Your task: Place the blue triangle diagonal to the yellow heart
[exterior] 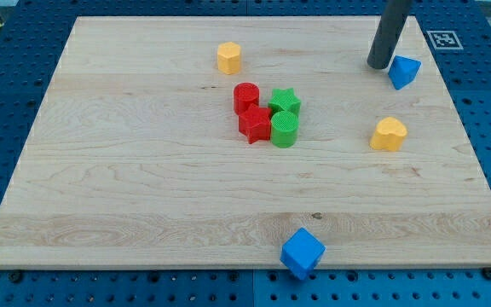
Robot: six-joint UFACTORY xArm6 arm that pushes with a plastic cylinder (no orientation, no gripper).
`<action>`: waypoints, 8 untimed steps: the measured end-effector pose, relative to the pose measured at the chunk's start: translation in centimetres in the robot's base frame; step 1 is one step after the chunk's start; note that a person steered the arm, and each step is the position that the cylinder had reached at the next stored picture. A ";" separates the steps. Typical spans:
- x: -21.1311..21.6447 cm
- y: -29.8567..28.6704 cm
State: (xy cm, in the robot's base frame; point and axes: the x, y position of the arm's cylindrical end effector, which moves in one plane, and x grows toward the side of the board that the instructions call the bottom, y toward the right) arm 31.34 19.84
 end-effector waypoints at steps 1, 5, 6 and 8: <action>0.0 1.6; 1.8 8.0; 2.9 9.0; 1.5 7.9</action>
State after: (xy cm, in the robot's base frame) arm 32.81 27.74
